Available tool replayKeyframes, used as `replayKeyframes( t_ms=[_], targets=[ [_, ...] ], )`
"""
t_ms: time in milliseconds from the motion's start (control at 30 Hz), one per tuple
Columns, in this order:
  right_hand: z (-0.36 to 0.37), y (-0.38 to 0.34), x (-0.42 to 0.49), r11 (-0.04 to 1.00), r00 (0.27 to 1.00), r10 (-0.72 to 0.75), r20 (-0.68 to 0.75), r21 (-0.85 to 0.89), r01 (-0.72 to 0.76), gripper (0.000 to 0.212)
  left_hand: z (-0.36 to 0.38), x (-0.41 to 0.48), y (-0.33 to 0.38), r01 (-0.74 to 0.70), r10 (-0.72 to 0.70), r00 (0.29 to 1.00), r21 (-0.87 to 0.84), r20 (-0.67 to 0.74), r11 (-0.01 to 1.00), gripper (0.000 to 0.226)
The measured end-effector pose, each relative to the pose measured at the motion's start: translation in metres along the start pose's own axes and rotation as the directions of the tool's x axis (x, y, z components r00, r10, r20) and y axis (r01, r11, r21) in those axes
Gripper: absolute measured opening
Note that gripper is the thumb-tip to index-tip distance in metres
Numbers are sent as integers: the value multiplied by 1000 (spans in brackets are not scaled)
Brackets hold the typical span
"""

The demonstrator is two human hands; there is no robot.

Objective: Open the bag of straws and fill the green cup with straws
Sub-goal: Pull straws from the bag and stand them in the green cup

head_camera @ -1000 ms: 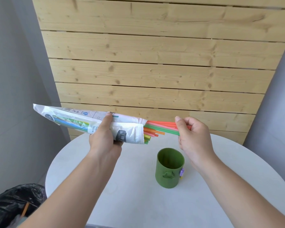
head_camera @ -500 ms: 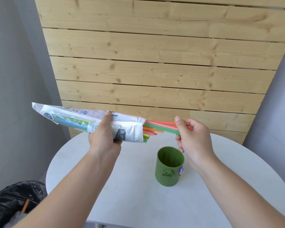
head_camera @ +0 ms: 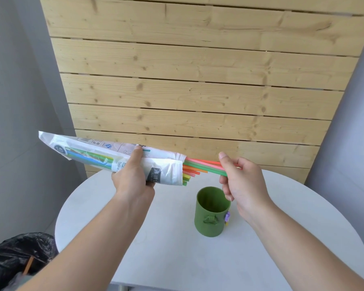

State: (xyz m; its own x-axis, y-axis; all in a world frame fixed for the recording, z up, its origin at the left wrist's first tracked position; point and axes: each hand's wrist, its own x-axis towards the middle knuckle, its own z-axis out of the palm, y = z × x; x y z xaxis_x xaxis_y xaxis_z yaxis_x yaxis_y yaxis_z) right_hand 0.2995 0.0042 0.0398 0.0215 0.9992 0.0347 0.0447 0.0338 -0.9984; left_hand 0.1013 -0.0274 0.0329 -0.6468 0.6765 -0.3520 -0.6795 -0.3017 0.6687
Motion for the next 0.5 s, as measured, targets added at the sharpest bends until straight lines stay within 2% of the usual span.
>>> replayKeyframes(
  t_ms=[233,367,500],
  targets=[
    [-30,-12,16,992,992,-126,12,-24,126,27,-5,6,7,21,-21,1000,-12,23,1000,46],
    [-72,-21,30,988,990,-144,-11,-61,143,20,-12,15,12,25,-25,999,-23,35,999,43],
    [-103,-25,33,987,990,-137,-15,-89,135,22,-15,19,12,19,-18,1000,-30,24,999,45]
  ],
)
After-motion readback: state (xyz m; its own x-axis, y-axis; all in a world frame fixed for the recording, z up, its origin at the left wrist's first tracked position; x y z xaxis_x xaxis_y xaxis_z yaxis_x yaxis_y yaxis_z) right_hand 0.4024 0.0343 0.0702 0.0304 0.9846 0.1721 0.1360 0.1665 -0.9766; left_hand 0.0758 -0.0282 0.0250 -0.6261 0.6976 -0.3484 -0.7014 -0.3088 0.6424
